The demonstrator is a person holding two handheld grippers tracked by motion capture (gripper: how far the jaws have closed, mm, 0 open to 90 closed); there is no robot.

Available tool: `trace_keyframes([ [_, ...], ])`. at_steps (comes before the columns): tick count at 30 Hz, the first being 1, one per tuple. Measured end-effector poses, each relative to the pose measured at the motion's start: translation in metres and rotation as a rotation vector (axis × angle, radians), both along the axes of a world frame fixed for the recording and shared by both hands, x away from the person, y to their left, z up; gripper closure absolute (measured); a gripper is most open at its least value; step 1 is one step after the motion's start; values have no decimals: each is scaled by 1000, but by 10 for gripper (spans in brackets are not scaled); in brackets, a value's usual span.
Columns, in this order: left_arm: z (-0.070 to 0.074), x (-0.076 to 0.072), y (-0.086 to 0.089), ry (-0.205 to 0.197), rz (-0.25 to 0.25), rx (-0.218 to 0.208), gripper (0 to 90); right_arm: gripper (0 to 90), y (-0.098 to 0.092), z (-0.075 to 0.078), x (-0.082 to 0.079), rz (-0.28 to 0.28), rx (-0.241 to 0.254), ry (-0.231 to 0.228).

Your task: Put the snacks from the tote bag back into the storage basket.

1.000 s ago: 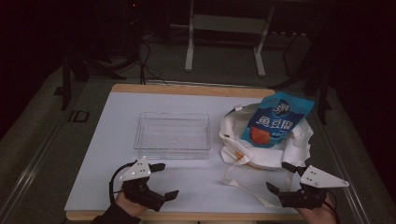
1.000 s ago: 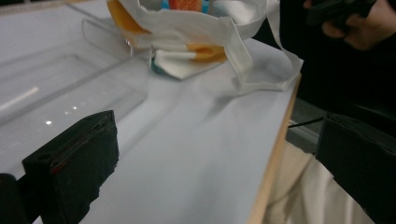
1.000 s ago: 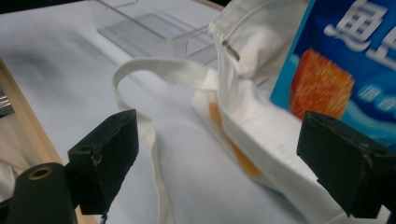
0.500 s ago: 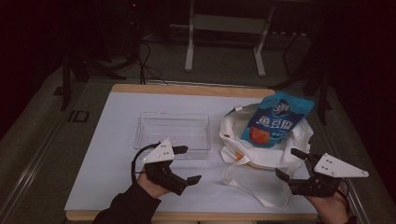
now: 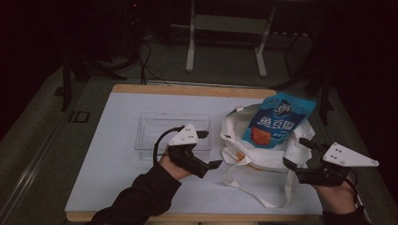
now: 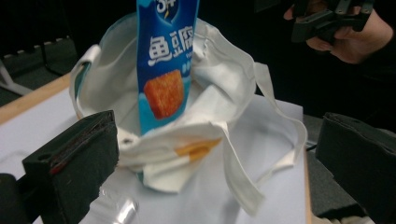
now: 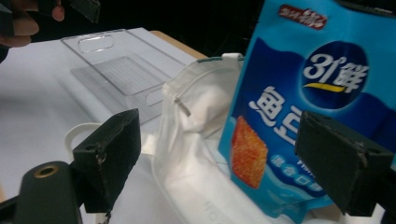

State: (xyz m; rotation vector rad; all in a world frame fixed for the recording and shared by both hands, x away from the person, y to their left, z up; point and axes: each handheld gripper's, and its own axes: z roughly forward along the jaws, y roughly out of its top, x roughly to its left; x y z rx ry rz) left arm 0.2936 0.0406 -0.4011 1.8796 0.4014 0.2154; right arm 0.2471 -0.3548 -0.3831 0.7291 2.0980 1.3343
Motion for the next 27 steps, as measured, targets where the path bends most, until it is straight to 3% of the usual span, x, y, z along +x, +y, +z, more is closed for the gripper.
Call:
trace_keyframes([
  [5, 9, 19, -20, -28, -13, 10, 0, 154, -6, 3, 5, -23, 7, -13],
  [7, 9, 19, -20, -28, -13, 10, 0, 154, -8, 4, 7, -28, 3, -15],
  [12, 20, 34, -41, -62, -34, 28, 0, 154, -17, 7, 14, -41, 2, -20],
  [15, 22, 41, -49, -59, -38, 14, 0, 154, -23, 9, 21, -49, -2, -34],
  [21, 29, 55, -72, -96, -41, 16, 14, 155, -29, 11, 32, -60, -17, -42],
  [27, 28, 67, -88, -92, -39, 47, 14, 160, -36, 11, 41, -81, -16, -38],
])
